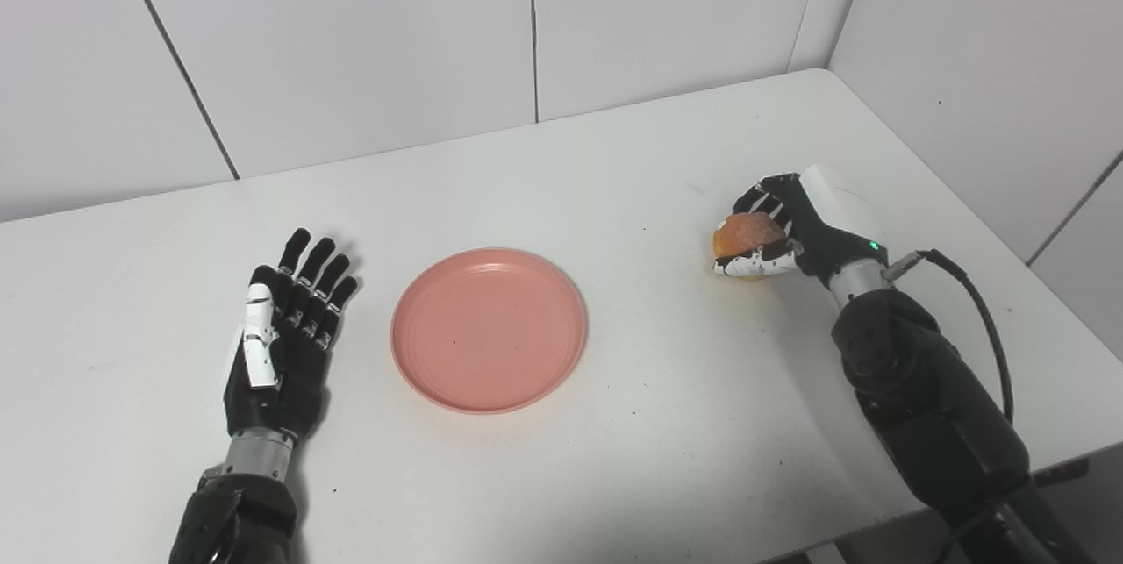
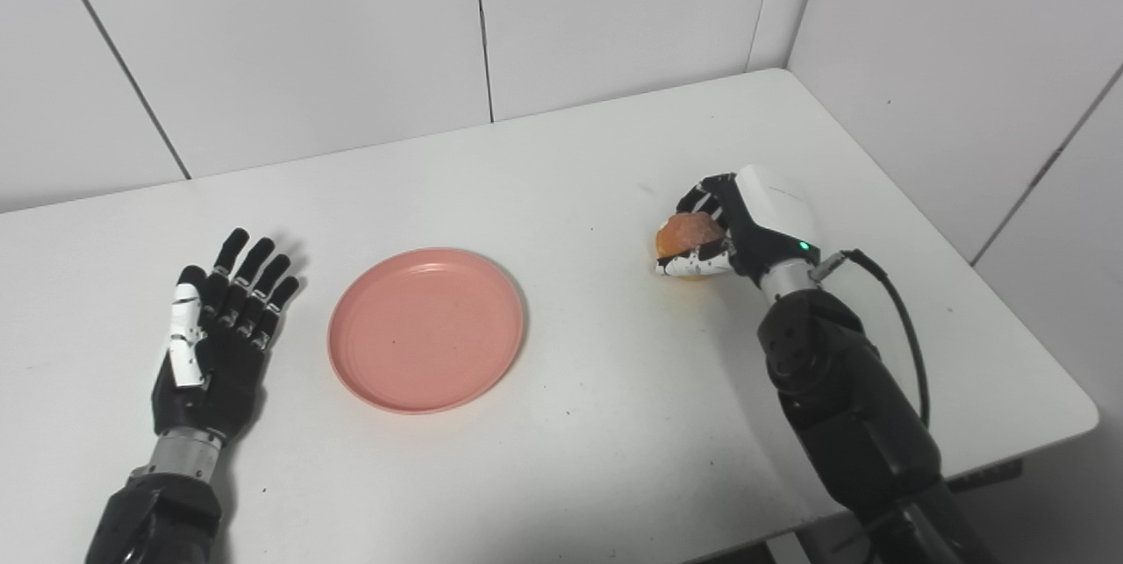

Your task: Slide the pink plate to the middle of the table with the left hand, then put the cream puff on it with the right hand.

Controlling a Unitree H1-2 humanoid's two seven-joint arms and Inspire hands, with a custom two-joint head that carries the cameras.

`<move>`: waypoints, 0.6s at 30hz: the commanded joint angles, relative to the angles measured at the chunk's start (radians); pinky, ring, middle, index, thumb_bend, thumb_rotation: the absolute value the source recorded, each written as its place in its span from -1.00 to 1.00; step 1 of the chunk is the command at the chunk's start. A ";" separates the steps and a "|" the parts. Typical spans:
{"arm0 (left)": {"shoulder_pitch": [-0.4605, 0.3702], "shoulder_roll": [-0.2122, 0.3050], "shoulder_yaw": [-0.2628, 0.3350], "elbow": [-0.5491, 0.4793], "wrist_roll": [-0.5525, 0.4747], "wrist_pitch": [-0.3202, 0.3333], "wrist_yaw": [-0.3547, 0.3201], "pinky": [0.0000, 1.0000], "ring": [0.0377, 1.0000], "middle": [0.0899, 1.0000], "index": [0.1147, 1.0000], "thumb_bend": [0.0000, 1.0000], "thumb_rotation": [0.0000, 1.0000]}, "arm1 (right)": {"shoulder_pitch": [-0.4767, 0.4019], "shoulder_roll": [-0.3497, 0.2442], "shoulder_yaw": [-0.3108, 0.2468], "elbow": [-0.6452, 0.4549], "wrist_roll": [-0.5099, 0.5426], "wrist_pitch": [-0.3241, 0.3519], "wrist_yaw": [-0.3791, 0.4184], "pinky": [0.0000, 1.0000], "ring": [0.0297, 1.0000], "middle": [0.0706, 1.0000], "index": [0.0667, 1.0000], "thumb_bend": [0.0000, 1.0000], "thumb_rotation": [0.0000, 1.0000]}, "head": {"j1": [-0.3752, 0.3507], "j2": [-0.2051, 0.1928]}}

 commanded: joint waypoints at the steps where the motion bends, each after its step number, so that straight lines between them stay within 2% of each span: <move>1: 0.059 -0.020 -0.019 0.026 0.029 0.045 0.033 0.87 0.85 0.84 0.79 -0.16 1.00 | -0.028 -0.030 -0.002 -0.050 -0.018 -0.029 -0.009 -0.37 -0.23 -0.14 -0.10 0.02 -0.74 | 0.033 0.002; 4: 0.066 -0.034 -0.032 0.008 0.051 0.051 0.053 0.86 0.84 0.83 0.77 -0.18 1.00 | -0.033 -0.032 0.007 -0.068 -0.026 -0.030 0.001 -0.42 -0.29 -0.19 -0.10 0.02 -0.74 | 0.072 0.006; 5: 0.067 -0.040 -0.038 0.004 0.058 0.050 0.057 0.86 0.84 0.83 0.77 -0.18 1.00 | -0.037 -0.032 0.013 -0.079 -0.027 -0.030 0.010 -0.43 -0.30 -0.20 -0.10 0.02 -0.74 | 0.108 0.007; 9: 0.072 -0.061 -0.053 -0.011 0.081 0.050 0.084 0.85 0.84 0.83 0.77 -0.19 1.00 | -0.055 -0.024 0.034 -0.114 -0.026 -0.040 0.028 -0.39 -0.25 -0.17 -0.10 0.02 -0.74 | 0.155 0.011; 18: 0.071 -0.094 -0.074 -0.015 0.113 0.043 0.107 0.84 0.85 0.84 0.80 -0.20 1.00 | -0.106 0.000 0.087 -0.170 -0.054 -0.041 0.063 -0.47 -0.35 -0.25 -0.10 0.02 -0.75 | 0.272 0.021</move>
